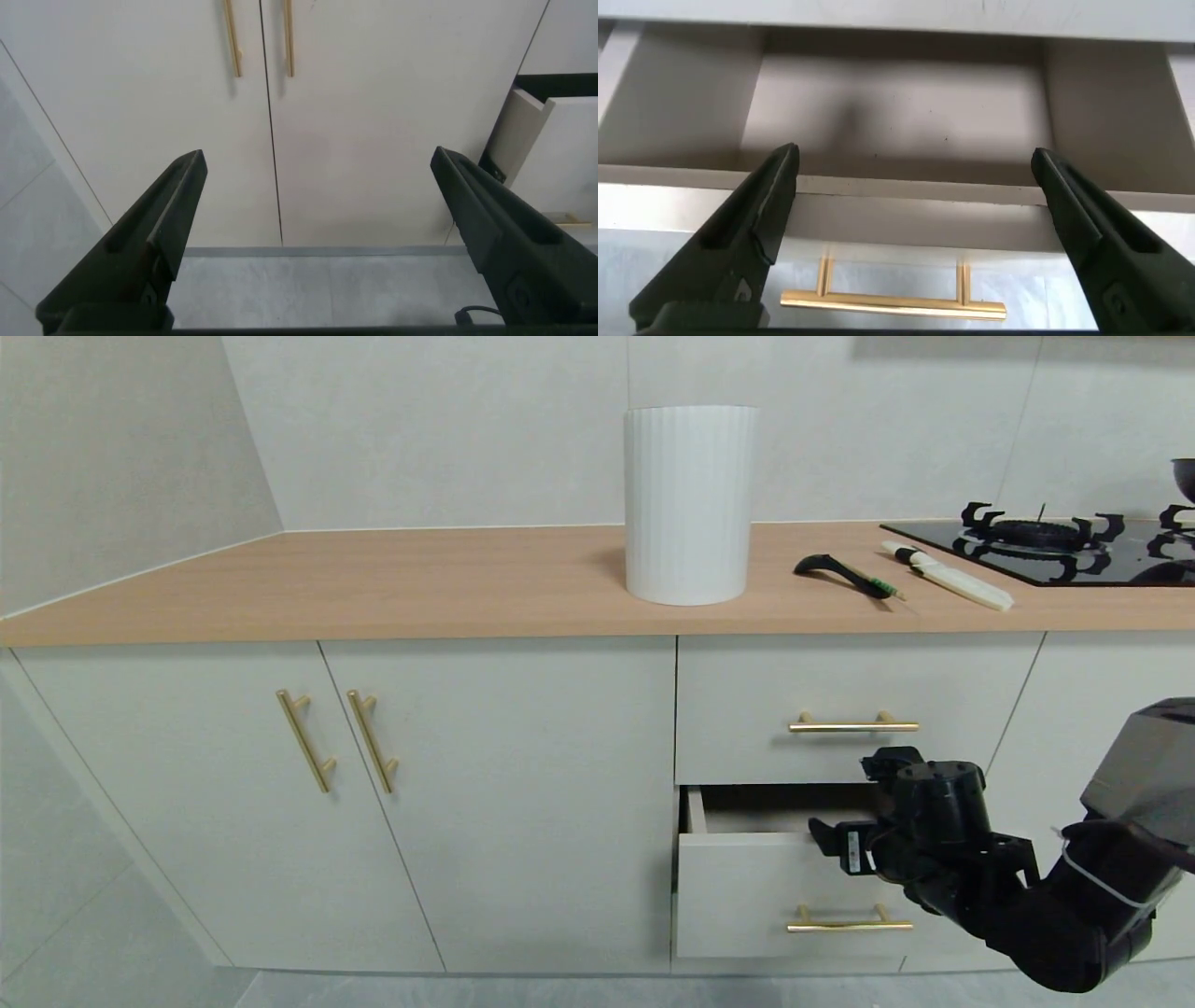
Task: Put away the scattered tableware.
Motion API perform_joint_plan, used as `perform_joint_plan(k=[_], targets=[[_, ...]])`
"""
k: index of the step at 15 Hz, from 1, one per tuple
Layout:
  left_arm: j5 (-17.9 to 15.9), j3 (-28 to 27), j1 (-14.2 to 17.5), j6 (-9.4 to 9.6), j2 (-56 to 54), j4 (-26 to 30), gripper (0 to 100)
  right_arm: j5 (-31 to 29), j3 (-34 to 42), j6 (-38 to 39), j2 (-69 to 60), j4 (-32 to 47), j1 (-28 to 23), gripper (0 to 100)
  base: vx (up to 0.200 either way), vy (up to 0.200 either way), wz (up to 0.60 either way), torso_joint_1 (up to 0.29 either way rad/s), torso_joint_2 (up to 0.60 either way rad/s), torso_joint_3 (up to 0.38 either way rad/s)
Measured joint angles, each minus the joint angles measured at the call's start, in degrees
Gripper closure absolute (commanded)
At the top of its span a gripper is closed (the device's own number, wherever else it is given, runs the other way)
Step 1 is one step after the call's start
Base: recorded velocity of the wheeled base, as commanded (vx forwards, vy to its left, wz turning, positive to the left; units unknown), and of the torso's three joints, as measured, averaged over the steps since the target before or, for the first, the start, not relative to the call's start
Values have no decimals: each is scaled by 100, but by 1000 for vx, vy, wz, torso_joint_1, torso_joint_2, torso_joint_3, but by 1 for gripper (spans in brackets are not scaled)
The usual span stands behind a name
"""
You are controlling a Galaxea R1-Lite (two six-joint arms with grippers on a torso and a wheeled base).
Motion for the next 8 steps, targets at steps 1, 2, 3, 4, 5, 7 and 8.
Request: perform_joint_plan(k=[1,2,3,4,5,7,8], targets=[[0,0,0,0,-2,2,0,23,9,5,-88,176,2,0,0,0,0,0,0,0],[2,0,0,2,0,2,0,55,15,6,-215,428,2,0,0,0,0,0,0,0],[0,0,-2,2,0,2,0,107,20,13,-367,742,0,0,0,0,0,0,0,0],[0,0,0,2,0,2,0,190,9,13,-568,1211,0,0,0,0,0,0,0,0],[2,0,0,0,0,2,0,296,-20,9,-777,1719,0,0,0,0,0,0,0,0],[0,0,0,0,0,2,0,488,-96,-49,-1190,2672,7,0,0,0,0,0,0,0],[2,0,0,2,0,2,0,535,-123,-145,-1340,2949,10,0,0,0,0,0,0,0]])
